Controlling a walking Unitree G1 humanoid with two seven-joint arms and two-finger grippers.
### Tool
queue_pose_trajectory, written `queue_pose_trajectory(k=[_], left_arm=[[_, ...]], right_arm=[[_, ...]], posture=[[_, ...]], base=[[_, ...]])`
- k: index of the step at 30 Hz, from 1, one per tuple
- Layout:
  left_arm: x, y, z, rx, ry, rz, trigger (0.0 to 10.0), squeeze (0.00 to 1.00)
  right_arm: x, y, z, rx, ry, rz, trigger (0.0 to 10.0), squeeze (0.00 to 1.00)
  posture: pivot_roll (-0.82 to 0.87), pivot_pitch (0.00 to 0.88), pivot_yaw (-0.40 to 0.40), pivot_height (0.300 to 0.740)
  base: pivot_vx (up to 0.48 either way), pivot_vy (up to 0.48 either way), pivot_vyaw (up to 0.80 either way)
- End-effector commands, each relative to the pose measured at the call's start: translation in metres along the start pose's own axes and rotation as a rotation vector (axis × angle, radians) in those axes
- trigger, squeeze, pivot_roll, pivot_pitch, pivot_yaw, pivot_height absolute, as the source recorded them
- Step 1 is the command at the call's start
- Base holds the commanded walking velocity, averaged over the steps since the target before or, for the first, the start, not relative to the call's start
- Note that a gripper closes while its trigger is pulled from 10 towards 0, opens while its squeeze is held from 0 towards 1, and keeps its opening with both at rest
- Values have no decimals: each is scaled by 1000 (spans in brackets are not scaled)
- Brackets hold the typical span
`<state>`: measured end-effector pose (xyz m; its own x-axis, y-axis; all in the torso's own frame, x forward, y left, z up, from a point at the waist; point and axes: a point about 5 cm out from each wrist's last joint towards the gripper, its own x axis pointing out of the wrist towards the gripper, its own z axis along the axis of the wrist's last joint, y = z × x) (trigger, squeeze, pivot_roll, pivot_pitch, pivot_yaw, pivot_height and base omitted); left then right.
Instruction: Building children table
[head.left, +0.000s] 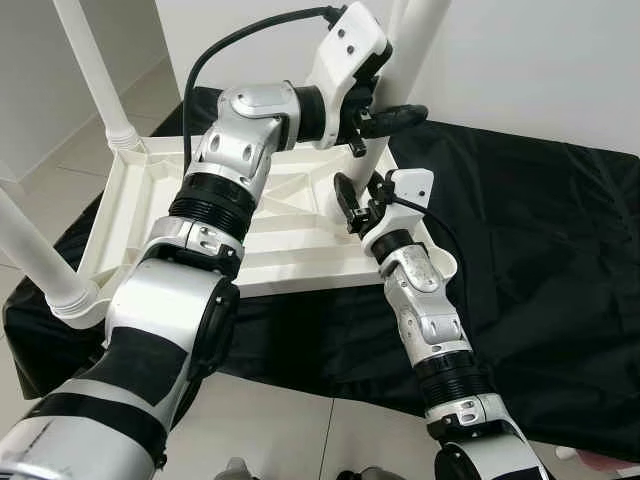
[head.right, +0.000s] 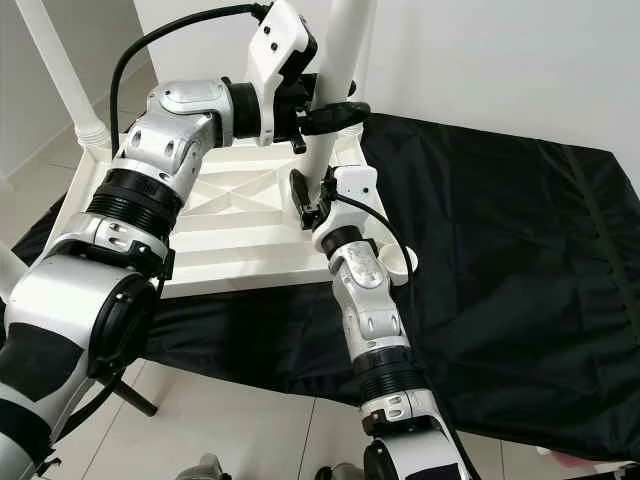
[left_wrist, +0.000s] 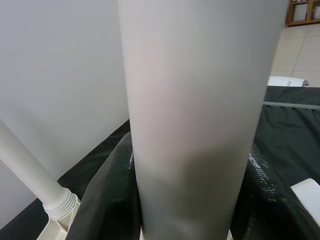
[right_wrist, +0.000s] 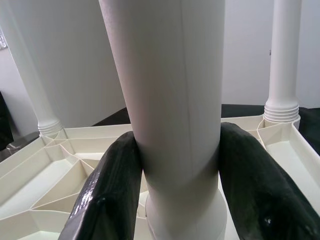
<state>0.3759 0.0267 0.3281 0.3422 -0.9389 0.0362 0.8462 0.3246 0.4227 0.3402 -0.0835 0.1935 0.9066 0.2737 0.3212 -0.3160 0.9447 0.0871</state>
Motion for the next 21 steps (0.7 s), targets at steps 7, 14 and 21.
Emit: queue_pose_trajectory(k=[7,14,21], left_arm=[[1,15,10,-38,-53,270,10000,1000],[1,14,8,-32,-37,258,10000,1000],[-6,16,4,-42,-30,263,10000,1000]], right_arm=[[4,-5,2,-3,-4,-28,10000,0],[6,-8,3,1,-6,-43,10000,0],[8,-26,6,-3,-12,-104,10000,0]], posture=[[-11,0,-39,740],[-10,0,-40,740],[-7,0,-41,740]], base=[[0,0,0],[0,0,0],[0,0,0]])
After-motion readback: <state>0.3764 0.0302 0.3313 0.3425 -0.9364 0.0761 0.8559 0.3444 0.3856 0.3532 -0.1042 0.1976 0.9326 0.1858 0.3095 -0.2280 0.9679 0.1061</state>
